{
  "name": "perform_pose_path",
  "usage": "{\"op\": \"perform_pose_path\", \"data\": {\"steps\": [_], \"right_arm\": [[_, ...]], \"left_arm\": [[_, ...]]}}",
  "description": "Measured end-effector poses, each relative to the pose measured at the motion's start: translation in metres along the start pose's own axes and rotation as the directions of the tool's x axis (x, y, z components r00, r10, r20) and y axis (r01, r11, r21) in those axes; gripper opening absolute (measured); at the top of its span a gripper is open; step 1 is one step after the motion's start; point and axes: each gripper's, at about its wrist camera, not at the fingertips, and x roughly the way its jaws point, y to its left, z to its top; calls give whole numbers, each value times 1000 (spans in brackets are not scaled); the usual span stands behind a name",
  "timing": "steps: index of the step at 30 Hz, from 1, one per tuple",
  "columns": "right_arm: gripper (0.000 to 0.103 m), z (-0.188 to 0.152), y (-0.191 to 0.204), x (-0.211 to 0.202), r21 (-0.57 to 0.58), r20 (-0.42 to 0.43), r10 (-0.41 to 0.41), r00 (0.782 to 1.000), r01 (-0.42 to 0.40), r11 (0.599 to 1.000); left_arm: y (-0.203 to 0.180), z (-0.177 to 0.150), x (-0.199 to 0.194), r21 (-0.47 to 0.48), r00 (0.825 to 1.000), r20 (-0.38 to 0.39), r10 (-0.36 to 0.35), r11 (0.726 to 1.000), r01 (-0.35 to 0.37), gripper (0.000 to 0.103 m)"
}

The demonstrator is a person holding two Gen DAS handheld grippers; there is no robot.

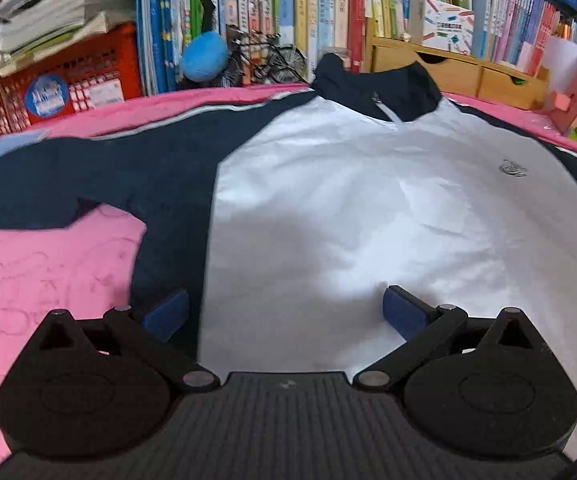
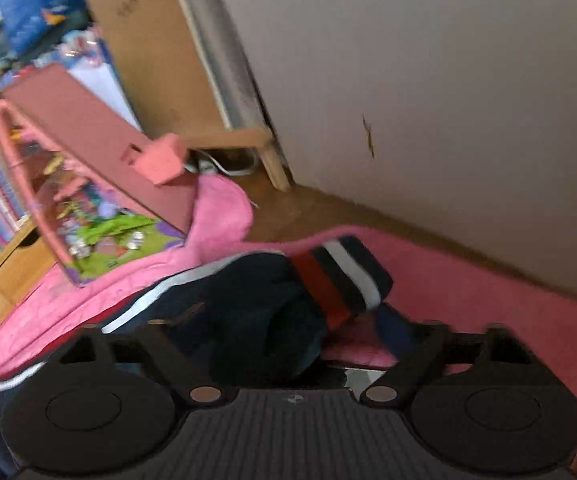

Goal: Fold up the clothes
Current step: 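Fold the navy sleeve across the white front with the right gripper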

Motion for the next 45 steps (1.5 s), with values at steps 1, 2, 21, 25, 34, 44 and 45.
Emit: {"op": "perform_pose_path", "data": {"steps": [1,2,21,25,34,44,45], "right_arm": [[23,-1,-2,6,35,-13,2,1000,-1,999],[21,-2,-2,5,71,-7,6,1000,-6,997],[53,-269,377,-132,-597,-386,606,696,-689,411],[79,-307,358,-142,-668,-406,578,708,-662,340],[94,-286,254,-134,-654,-222,555,801,-545,525],[95,-273,238,-114,-532,-202,516,832,-536,656],[95,-272,237,-115,-526,-199,516,833,-535,661]], "left_arm": [[1,0,0,12,1000,8,1,1000,-1,103],[3,-1,0,27,1000,19,3,1000,-4,103],[34,-3,1,-100,995,84,-46,993,55,103],[34,-2,2,-95,996,81,-43,994,50,103],[38,4,-16,-279,961,82,-263,920,276,103],[-39,37,12,-234,941,20,-338,913,333,96],[-43,40,16,-243,945,25,-326,915,322,83]]}}
